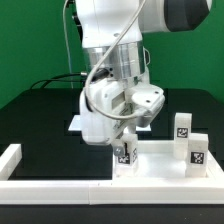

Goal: Assemble square table

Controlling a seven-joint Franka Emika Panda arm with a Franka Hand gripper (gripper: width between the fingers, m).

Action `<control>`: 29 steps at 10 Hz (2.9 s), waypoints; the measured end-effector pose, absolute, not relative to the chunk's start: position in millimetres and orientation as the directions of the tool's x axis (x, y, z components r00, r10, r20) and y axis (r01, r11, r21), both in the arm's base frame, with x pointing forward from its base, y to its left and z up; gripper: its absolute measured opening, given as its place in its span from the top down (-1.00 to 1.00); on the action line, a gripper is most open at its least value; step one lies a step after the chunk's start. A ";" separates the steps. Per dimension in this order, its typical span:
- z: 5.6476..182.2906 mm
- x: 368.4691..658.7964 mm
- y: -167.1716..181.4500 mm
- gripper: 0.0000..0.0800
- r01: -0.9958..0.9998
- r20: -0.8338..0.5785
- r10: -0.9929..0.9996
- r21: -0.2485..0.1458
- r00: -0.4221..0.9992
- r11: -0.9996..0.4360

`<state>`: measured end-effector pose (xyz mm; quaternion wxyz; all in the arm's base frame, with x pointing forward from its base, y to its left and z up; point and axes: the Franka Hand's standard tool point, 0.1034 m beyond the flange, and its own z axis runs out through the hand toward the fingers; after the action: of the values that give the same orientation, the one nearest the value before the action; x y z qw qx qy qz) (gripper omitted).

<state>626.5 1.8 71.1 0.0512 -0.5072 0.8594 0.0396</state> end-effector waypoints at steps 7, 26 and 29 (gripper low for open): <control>71.1 626.8 11.9 -0.06 -0.897 -0.120 -0.890 0.010 -0.439 0.441; 66.9 624.8 11.8 0.28 -0.987 -0.037 -0.987 -0.032 0.157 -0.156; 67.3 626.1 8.8 0.28 -0.980 -0.055 -0.979 -0.013 -0.195 0.196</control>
Offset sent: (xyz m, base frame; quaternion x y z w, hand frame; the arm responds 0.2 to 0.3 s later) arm -0.0032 -0.0003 0.0006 -0.0148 0.0245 0.1732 0.9845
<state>626.1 8.8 67.3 0.0253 -0.6338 0.7730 0.0124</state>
